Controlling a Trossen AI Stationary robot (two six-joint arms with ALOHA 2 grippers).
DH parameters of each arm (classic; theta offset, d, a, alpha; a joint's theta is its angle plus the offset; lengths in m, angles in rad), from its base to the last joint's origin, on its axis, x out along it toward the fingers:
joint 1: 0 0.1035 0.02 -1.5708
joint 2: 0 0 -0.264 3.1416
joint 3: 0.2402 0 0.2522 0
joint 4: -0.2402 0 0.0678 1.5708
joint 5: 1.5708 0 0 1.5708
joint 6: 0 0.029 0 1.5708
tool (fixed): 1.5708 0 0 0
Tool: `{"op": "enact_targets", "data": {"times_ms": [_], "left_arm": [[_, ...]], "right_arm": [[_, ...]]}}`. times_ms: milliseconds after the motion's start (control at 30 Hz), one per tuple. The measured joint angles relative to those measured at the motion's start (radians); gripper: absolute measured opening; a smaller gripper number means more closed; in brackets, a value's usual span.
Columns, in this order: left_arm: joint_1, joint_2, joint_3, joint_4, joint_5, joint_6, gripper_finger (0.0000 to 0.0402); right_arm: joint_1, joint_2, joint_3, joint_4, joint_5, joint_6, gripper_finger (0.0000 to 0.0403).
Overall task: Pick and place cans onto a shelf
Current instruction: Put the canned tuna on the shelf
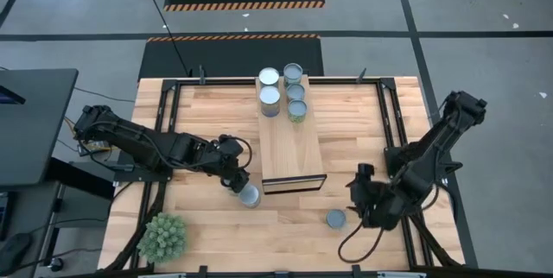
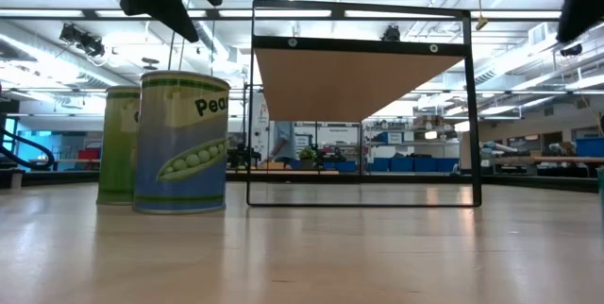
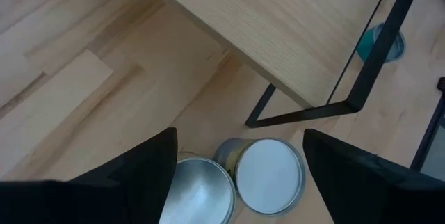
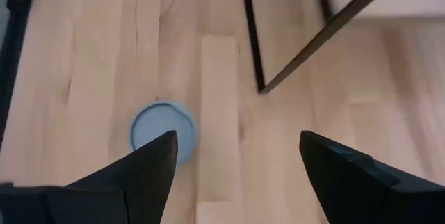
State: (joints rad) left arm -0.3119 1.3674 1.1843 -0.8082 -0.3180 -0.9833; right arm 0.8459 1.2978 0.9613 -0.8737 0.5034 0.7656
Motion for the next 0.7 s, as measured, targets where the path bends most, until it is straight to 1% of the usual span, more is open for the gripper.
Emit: {"op": "enact_targets", "data": {"times_ms": [100,267,400,467,533,700], "left_arm": [[0.000,0.000,0.000,0.000,0.001,0.000,0.0315],[0.000,0.000,0.000,0.000,0.007,0.008,0.0315],[0.000,0.000,0.000,-0.003,0.008,0.027,0.0315],[0.000,0.000,0.000,-0.006,0.008,0.027,0.0315],[0.000,0.000,0.000,-0.005,0.009,0.030,0.0315],[0.000,0.000,0.000,-0.005,0.008,0.037,0.0315]], "right_arm": [[0.015,0.073,-0.004,0.036,-0.004,0.058,0.0319],[0.019,0.162,-0.006,0.106,-0.092,0.045,0.0347],[0.019,0.188,-0.037,0.277,-0.188,-0.006,0.0369],[0.019,0.191,-0.066,0.342,-0.207,0.002,0.0377],[0.019,0.191,-0.090,0.359,-0.205,0.016,0.0385],[0.019,0.191,-0.135,0.398,-0.133,0.006,0.0399]]}}
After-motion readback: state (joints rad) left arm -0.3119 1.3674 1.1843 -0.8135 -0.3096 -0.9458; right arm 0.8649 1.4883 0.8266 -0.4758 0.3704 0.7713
